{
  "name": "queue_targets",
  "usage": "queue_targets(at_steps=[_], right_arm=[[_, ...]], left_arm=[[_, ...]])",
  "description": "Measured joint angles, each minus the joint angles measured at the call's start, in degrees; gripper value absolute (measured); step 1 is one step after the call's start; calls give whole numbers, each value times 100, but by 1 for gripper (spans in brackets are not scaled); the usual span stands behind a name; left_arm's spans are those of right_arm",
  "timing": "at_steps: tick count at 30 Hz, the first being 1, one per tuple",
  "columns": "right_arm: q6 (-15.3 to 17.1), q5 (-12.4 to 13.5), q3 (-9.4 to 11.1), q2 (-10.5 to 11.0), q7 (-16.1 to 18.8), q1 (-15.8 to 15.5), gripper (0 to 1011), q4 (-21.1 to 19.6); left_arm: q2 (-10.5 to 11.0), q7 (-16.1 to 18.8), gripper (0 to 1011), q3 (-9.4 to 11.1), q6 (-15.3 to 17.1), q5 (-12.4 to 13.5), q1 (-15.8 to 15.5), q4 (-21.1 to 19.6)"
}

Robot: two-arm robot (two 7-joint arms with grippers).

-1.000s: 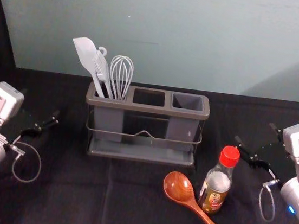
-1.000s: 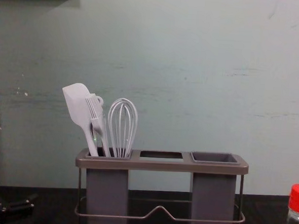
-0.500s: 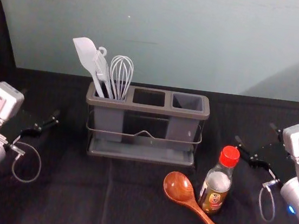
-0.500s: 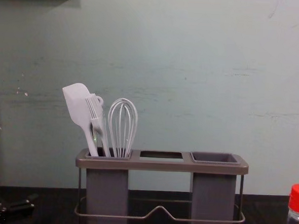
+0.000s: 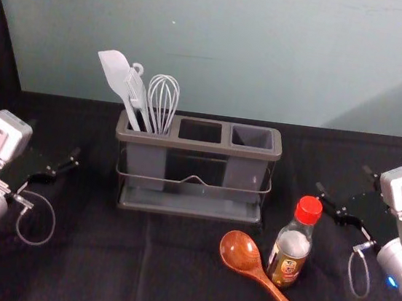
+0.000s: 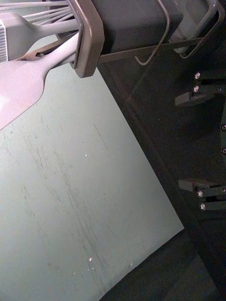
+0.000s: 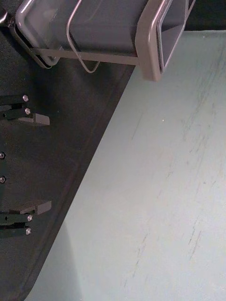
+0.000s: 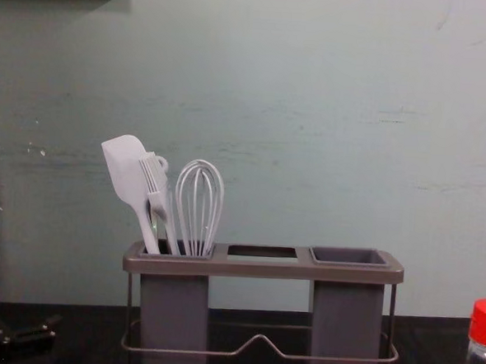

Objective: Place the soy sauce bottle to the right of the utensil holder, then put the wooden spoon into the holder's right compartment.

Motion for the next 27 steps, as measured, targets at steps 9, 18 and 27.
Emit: queue_targets(at_steps=[9,18,27], right_arm=[[0,0,0,0,0,0,1003,0],[-106,-76,169,76,-75,-275,1003,-208],[-318,-12,621,513,-197,-1278,1003,-1182]], left_arm=[[0,0,1012,0,0,0,0,0],[0,0,1011,0,0,0,0,0],[0,0,1011,0,0,0,0,0]])
